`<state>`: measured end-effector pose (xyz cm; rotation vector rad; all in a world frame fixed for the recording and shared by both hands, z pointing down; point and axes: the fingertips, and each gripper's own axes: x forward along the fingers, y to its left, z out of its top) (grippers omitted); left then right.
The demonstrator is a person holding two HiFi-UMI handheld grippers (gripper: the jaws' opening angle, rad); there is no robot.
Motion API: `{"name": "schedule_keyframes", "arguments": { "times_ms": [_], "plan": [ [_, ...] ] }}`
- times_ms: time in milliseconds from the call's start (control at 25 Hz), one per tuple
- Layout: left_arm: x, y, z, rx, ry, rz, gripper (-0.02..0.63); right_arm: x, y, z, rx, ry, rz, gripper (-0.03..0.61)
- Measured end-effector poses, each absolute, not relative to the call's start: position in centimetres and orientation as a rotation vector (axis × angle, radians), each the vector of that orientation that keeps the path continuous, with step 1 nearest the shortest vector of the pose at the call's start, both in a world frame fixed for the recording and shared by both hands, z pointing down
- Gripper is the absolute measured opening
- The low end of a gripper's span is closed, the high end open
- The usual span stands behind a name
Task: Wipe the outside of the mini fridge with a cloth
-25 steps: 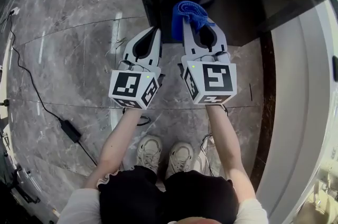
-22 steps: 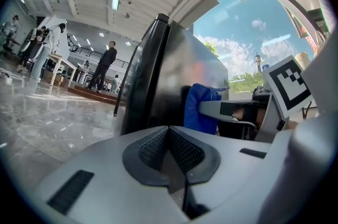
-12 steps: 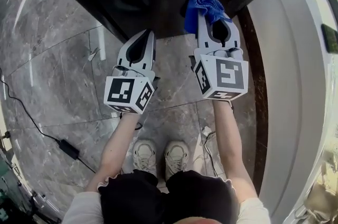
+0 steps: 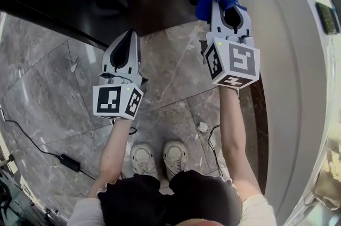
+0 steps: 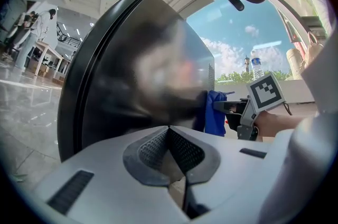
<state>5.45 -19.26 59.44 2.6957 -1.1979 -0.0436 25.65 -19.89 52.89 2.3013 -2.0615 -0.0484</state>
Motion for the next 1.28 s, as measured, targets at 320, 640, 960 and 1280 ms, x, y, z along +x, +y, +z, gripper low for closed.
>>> {"name": "schedule_keyframes", "arguments": {
  "times_ms": [320, 640, 960, 1280],
  "plan": [
    [5.2, -19.8, 60.8, 2.676, -1.211, -0.03, 0.003, 27.4, -19.9, 53.3, 2.343, -2.02, -0.052, 0.064],
    [4.4, -20.2, 61.2, 2.663, -1.236, -0.03, 0.003, 29.4, -19.7, 53.7, 2.416, -1.958, -0.011, 0.064],
    [3.7, -20.4, 61.1, 2.662, -1.255, -0.035, 0.003, 30.4, -19.5, 53.7, 2.452, -1.922, 0.0, 0.064],
    [3.2, -20.4, 60.9, 2.659, -1.279, -0.034, 0.003, 32.1, -19.0, 53.9, 2.512, -1.87, 0.037, 0.064]
  ]
}}
